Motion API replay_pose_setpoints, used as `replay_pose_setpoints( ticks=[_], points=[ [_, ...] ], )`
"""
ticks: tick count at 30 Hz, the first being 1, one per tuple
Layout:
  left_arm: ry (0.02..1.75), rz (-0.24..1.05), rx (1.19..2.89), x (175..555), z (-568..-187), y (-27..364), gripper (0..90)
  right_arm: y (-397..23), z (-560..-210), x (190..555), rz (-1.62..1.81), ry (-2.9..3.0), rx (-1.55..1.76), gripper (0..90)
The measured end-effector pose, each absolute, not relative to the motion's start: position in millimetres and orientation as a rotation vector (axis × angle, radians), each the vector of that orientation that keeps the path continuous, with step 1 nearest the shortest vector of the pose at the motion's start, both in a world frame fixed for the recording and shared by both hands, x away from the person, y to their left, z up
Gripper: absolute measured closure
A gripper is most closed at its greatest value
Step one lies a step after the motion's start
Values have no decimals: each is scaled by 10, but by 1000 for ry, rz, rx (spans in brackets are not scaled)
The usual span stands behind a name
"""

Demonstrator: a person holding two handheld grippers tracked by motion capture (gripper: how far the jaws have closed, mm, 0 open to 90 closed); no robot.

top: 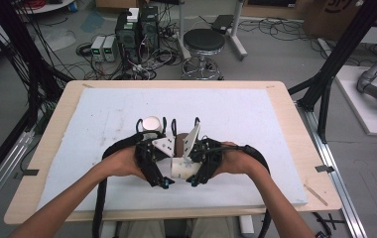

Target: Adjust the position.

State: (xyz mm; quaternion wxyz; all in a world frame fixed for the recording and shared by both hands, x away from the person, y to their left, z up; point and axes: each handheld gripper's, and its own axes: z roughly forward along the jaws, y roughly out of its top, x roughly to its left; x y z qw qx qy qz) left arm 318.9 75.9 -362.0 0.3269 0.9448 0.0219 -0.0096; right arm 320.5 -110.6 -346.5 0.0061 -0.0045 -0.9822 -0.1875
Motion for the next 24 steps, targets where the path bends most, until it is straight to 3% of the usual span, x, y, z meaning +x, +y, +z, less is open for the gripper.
replay_pose_setpoints(
  ticks=[15,19,21,24],
  points=[
    [21,-43,2462,3165,-3659,713,194,-1085,-3496,3194,-583,-3070,0,297],
    [15,-50,2456,3170,-3671,714,257,-1081,-3501,3197,-584,-3068,2,297],
    [6,-52,2452,3177,-3665,725,353,-1083,-3498,3200,-589,-3069,0,296],
    [9,-48,2447,3180,-3663,728,361,-1091,-3496,3206,-597,-3071,-6,297]
  ],
)
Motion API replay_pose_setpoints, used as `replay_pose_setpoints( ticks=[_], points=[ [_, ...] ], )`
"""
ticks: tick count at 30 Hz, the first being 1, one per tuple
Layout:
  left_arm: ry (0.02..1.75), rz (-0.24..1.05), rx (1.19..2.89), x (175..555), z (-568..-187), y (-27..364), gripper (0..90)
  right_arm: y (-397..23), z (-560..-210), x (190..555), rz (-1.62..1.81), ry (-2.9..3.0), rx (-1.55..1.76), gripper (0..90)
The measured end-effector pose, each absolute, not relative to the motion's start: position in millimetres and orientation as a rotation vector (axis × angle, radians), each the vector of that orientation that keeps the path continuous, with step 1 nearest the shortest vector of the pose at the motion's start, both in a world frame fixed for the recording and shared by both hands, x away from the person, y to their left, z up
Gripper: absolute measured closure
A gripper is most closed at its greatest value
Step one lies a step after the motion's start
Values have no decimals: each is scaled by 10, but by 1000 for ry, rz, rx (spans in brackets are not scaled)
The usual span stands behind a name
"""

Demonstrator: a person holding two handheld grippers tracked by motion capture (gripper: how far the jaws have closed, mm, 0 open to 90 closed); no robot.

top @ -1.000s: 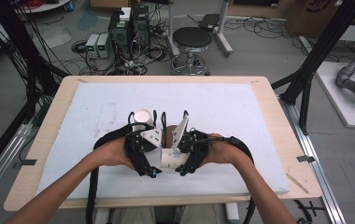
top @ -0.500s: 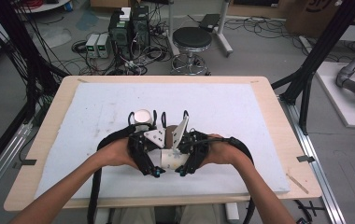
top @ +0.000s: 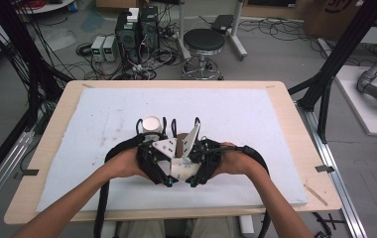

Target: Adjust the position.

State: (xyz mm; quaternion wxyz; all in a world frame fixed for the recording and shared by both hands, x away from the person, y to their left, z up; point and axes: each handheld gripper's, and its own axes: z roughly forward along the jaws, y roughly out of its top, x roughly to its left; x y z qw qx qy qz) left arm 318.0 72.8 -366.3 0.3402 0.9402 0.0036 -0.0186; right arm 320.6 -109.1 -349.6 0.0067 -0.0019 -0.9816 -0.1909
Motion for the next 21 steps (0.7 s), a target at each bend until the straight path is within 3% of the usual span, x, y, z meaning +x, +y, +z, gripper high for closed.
replay_pose_setpoints(
  ticks=[9,15,21],
  points=[
    [16,-42,2454,3177,-3670,723,368,-1092,-3501,3219,-596,-3072,-5,297],
    [8,-40,2454,3168,-3668,726,369,-1102,-3516,3237,-616,-3048,-24,190],
    [10,-36,2455,3176,-3667,732,369,-1136,-3502,3251,-671,-3036,-25,173]
  ],
)
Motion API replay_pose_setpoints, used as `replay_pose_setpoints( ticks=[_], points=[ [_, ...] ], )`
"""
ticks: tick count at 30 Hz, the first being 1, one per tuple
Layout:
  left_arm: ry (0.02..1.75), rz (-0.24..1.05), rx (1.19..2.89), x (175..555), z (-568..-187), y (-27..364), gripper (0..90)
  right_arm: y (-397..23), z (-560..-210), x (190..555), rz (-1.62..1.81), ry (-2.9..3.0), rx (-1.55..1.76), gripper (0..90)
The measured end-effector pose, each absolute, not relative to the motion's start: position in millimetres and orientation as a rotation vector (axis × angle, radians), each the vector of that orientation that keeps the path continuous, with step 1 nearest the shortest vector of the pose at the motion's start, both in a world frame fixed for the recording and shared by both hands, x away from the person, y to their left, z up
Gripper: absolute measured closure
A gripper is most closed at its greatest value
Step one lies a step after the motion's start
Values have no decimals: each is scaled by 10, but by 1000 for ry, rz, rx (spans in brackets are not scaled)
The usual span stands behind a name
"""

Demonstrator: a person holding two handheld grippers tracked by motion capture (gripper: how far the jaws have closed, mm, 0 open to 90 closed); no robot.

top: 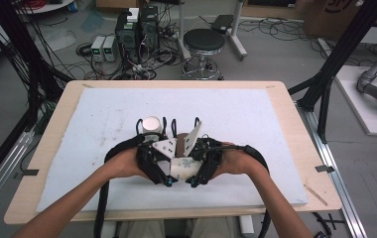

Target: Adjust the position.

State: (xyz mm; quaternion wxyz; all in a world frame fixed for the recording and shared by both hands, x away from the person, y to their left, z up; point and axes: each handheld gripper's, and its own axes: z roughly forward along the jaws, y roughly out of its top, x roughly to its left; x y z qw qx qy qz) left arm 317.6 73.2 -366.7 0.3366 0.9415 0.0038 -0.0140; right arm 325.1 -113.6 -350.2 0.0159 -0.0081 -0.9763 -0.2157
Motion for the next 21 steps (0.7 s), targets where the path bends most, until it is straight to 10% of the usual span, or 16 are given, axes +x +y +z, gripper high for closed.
replay_pose_setpoints(
  ticks=[21],
  points=[
    [88,-42,2370,3174,-3807,950,370,-1493,-3309,3273,-1004,-2982,-93,173]
  ],
)
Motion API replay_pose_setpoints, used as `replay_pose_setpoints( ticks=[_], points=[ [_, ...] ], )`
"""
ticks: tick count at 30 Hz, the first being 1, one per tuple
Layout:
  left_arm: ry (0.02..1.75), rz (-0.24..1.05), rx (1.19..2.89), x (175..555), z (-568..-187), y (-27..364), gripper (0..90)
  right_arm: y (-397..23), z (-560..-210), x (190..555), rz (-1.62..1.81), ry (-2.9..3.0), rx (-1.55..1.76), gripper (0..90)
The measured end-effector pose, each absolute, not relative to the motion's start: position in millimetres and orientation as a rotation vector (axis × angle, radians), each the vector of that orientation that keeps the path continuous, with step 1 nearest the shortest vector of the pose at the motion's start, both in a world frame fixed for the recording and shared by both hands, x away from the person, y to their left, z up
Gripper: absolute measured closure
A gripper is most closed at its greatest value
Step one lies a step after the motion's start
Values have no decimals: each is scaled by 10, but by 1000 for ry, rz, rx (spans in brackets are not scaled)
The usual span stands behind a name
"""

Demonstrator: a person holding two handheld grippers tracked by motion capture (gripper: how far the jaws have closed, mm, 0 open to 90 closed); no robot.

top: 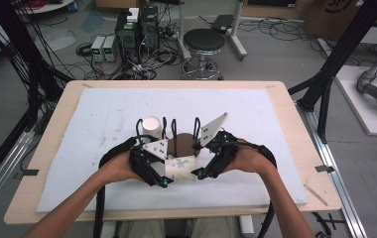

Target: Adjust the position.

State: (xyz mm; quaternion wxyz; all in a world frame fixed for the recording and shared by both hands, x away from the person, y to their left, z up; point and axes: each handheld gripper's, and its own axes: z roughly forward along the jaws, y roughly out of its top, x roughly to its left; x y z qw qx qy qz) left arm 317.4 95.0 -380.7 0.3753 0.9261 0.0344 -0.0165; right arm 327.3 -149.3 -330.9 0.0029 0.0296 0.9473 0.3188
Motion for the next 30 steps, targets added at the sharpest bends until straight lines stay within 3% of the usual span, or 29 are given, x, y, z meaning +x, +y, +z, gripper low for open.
replay_pose_setpoints(
  ticks=[13,19,30],
  points=[
    [162,-36,2083,3138,-3912,1195,370,-1823,-3457,3225,1356,2823,184,173],
    [203,-39,1871,3109,-3972,1336,369,-1894,-3561,3192,1499,2753,221,174],
    [200,-8,1810,3073,-4020,1371,369,-1885,-3728,3187,1640,2697,242,174]
  ],
)
